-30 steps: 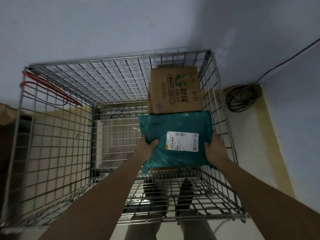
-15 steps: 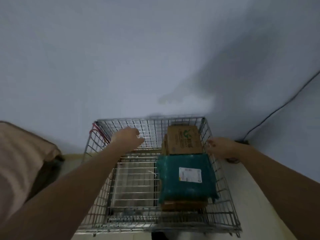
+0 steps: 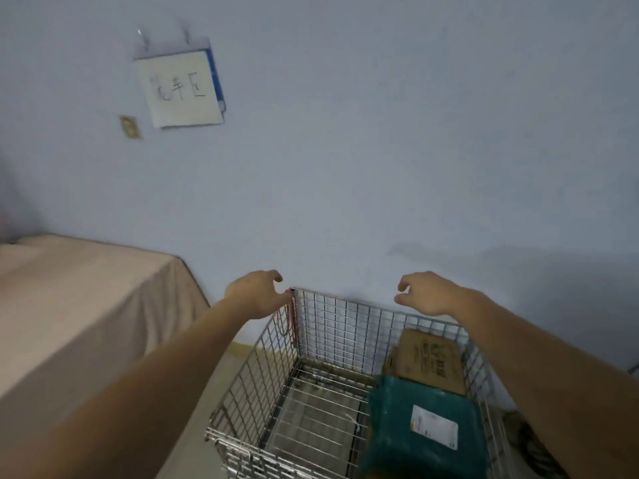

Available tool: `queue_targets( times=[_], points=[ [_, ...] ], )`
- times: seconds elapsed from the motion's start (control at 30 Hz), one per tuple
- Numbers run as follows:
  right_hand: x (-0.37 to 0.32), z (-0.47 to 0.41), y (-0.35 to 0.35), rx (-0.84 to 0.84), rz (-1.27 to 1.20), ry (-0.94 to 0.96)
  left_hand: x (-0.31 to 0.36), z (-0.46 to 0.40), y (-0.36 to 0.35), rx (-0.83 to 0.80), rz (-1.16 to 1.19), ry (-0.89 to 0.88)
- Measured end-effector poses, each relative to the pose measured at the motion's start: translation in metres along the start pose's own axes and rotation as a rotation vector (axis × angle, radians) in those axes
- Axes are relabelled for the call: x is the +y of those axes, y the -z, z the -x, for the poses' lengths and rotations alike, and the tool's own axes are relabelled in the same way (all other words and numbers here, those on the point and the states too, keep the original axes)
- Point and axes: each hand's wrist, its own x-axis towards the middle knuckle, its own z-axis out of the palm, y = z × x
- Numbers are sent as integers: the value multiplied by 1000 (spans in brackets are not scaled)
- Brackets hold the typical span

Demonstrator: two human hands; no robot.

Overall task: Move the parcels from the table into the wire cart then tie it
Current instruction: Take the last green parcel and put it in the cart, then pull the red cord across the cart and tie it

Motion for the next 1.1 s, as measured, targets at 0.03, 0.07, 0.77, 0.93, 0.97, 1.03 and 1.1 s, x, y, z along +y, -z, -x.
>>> queue_targets(
  times=[0.03, 0.07, 0.77, 0.93, 0.97, 1.03, 1.1],
  points=[
    [-16, -1, 2, 3, 11, 21, -9, 7, 4, 8, 5, 11],
    [-31, -3, 3, 6, 20, 40, -19, 12, 8, 17, 8, 23],
    [-273, -103, -67, -32, 39, -2, -266, -28, 14, -49, 48, 16],
    [-277, -153, -77, -36, 3, -52, -283, -89, 4, -77, 47, -27],
    [-276, -165, -80, -31, -8, -61, -284, -103, 1, -76, 51, -38],
    [-274, -188, -86, -23, -41, -80, -285, -131, -7, -88, 57, -54],
    [-270, -209, -91, -28, -60, -95, -282, -158, -15, -123, 54, -77]
  ],
)
